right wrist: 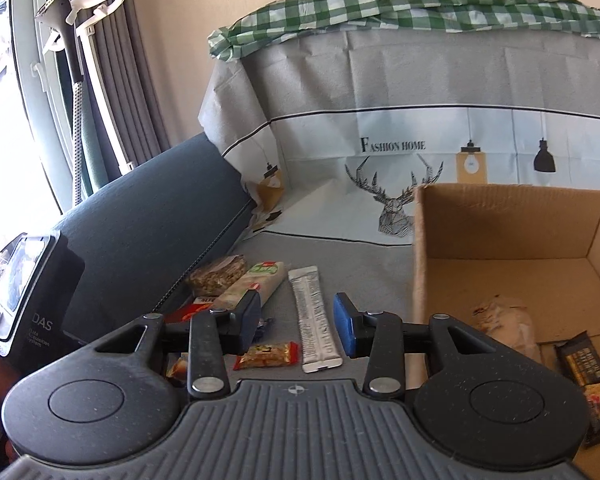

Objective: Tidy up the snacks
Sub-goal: 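Grasp the yellow cartoon bar with the left tool while the right tool grasps the silver stick pack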

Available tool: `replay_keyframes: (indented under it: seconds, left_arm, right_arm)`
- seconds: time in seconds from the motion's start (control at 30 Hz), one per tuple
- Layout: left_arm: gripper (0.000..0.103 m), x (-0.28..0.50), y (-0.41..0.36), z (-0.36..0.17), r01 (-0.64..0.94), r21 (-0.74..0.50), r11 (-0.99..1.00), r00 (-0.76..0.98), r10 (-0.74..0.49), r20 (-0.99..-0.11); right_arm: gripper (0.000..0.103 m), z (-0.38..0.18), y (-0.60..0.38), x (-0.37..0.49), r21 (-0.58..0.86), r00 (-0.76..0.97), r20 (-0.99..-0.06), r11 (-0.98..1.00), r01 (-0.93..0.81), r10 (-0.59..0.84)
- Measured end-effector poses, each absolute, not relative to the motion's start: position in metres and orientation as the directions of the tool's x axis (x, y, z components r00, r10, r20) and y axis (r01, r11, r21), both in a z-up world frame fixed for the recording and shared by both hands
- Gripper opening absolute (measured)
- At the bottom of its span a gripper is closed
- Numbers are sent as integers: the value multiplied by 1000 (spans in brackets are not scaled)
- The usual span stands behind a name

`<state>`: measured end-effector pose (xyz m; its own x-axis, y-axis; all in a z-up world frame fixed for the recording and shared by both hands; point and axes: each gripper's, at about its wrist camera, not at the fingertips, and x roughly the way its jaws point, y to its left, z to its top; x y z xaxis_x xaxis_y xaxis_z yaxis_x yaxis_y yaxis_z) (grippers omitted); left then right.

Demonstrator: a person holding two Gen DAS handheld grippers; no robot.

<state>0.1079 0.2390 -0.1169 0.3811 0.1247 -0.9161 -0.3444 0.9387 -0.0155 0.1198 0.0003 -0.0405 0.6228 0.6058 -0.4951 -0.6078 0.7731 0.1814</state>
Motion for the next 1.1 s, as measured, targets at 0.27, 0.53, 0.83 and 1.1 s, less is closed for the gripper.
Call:
replay_keyframes:
  seconds: [0.27, 0.53, 0.83, 1.1]
  left_arm:
    - [12, 109, 245, -109, -392, -104, 914, 426, 81, -901]
    - [13, 111, 247, -115, -381, -122, 916, 408, 48, -912]
    - [19, 113, 247, -119, -374, -118, 920, 396, 43, -917]
    - [25, 115, 246, -122, -359, -111, 927, 379, 36, -925]
  right_arm:
    - [43, -57, 40, 126, 180, 615, -512, 775, -606, 600]
    - [52, -88, 71, 168, 177, 634, -594, 849, -498, 496]
    - [65, -134, 101, 217, 112, 604, -715, 911, -398, 352]
    - [28, -150, 109, 225, 53, 588, -742, 903, -427, 322]
